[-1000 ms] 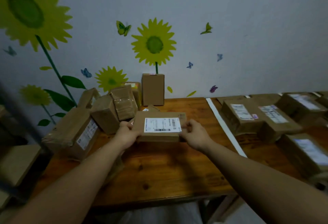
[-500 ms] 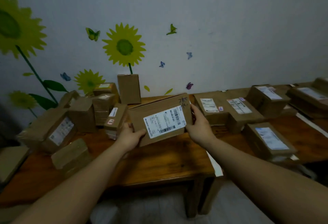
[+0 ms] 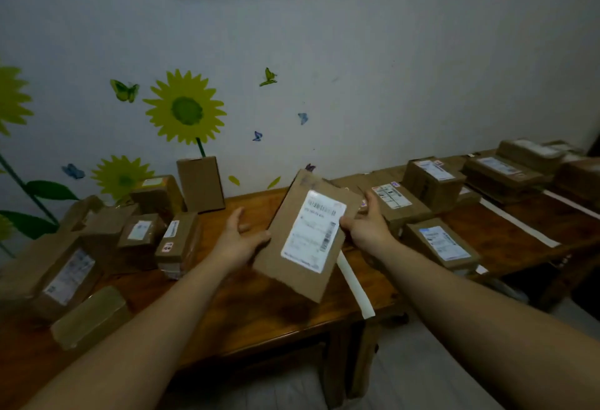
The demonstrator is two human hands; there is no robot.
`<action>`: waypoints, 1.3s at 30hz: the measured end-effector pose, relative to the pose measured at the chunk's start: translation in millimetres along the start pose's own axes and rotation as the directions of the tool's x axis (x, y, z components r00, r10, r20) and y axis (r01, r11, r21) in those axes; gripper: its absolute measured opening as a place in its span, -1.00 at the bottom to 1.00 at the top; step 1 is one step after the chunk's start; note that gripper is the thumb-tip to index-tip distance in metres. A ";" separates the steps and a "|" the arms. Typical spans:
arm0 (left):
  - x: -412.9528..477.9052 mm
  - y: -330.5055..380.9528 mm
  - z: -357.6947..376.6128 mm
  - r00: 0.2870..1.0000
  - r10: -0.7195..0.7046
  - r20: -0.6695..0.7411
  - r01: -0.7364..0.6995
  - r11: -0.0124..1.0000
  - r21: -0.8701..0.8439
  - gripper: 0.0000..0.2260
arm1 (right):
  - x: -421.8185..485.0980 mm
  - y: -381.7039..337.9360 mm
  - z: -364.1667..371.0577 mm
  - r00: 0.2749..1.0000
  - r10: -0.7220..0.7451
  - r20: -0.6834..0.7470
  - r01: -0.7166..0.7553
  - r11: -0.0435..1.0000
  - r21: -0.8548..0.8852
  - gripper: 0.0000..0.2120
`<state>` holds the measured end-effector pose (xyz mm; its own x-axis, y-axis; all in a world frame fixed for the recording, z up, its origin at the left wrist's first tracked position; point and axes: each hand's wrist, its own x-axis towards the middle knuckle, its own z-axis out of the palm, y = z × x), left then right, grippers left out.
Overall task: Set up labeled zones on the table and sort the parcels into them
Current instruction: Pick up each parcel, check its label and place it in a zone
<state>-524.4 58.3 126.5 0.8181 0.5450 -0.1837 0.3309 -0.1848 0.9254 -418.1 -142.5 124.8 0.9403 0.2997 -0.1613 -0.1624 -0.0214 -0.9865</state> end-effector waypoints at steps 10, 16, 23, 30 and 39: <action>-12.3 -48.8 40.2 0.985 -0.077 0.157 0.081 0.996 -0.024 -0.35 | -56.0 41.3 6.3 0.966 0.079 0.248 0.051 0.878 -0.477 -0.17; -7.6 -54.7 85.7 0.982 -0.097 0.164 0.087 0.994 0.066 -0.43 | -56.7 74.3 -40.2 0.933 0.185 0.310 0.156 0.569 -0.808 -0.02; 5.2 -43.2 153.1 0.914 -0.048 0.402 -0.130 0.906 0.402 -0.16 | -16.2 83.8 -110.7 0.949 0.109 0.295 0.203 0.504 -0.839 -0.14; 15.6 -46.4 257.5 0.895 -0.133 0.426 -0.129 0.836 0.533 -0.05 | 48.4 111.6 -192.0 0.929 0.172 0.328 0.241 0.393 -0.887 -0.21; 25.9 -95.3 326.5 0.928 -0.162 0.334 -0.070 0.807 0.587 -0.22 | 102.7 172.3 -231.0 0.847 0.341 0.408 0.304 0.320 -0.897 -0.31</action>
<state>-381.2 -177.0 -74.7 0.8630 0.2625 -0.4317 0.4855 -0.6672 0.5649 -280.5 -335.8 -68.3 0.6190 0.6359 -0.4609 0.5024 -0.7717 -0.3899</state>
